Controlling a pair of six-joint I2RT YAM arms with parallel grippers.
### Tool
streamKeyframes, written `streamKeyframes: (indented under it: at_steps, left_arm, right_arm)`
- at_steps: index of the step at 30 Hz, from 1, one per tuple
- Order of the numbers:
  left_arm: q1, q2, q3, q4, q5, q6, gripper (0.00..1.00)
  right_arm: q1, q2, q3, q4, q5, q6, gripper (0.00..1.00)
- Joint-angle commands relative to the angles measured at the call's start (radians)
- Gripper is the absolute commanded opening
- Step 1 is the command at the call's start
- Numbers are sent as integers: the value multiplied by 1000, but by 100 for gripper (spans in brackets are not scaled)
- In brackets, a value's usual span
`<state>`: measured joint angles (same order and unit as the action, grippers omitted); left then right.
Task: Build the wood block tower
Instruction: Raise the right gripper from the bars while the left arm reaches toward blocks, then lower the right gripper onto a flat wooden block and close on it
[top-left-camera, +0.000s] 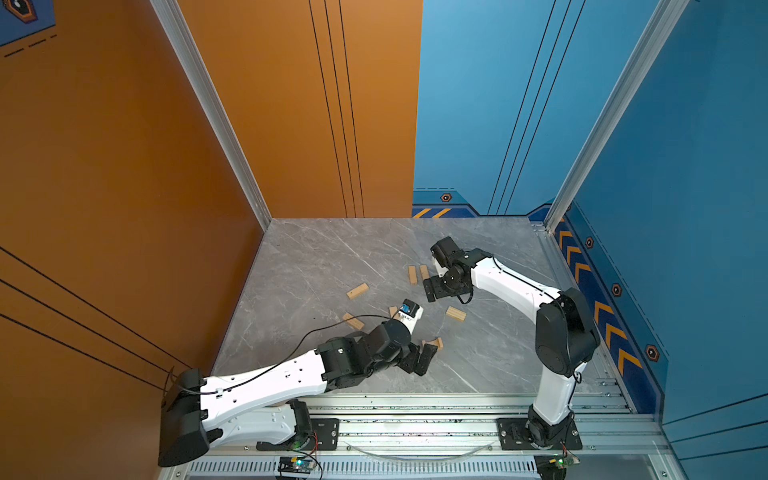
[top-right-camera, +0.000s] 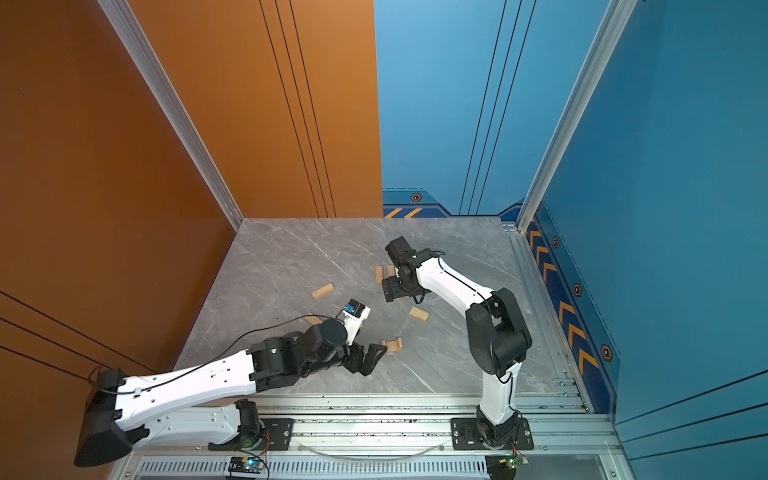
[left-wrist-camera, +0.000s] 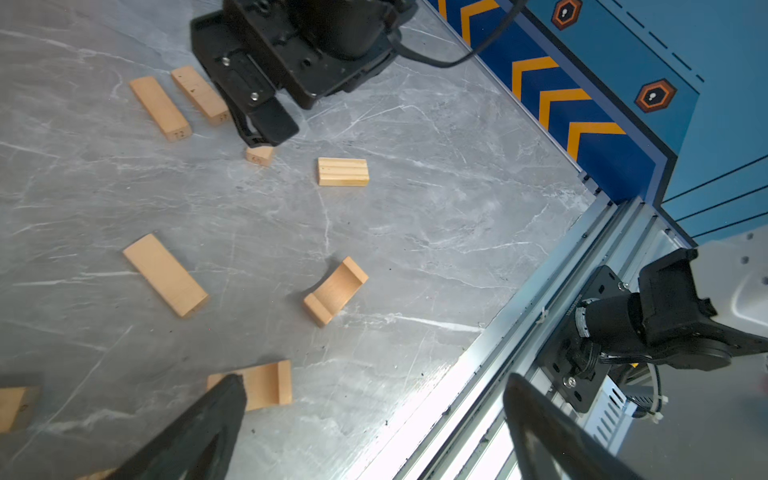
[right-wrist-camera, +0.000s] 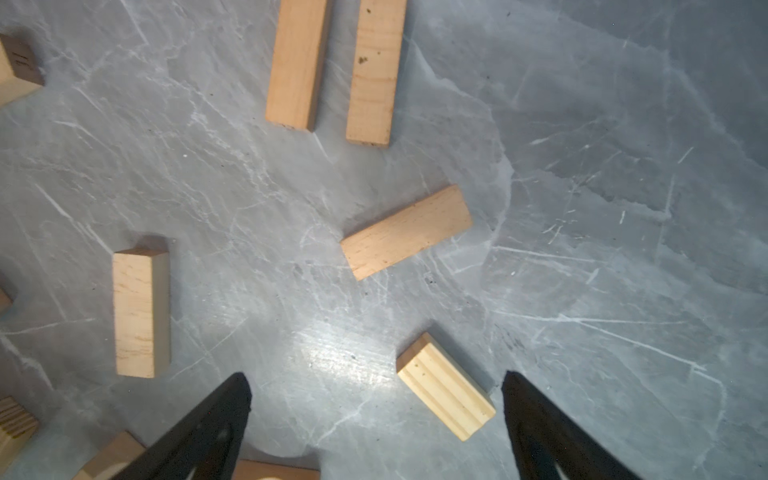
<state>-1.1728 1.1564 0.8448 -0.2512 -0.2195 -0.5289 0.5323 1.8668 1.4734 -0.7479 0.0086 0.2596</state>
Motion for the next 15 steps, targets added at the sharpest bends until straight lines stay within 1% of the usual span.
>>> streamKeyframes:
  at_steps: [1,6,10,15]
  left_arm:
    - [-41,62,72,23,-63,-4,98]
    - [-71,112,126,27,-86,22,98]
    - [-71,115,151,24,-104,53,98]
    - [-55,114,159,8,-121,69,98]
  right_arm:
    - [-41,6,-34,64,-14,-35,100]
    - [-92,56,-45,119,-93,-70,100]
    - [-118,94,-29,144,-172,-86,100]
    - [-127,147,-1,160,-229,-105,99]
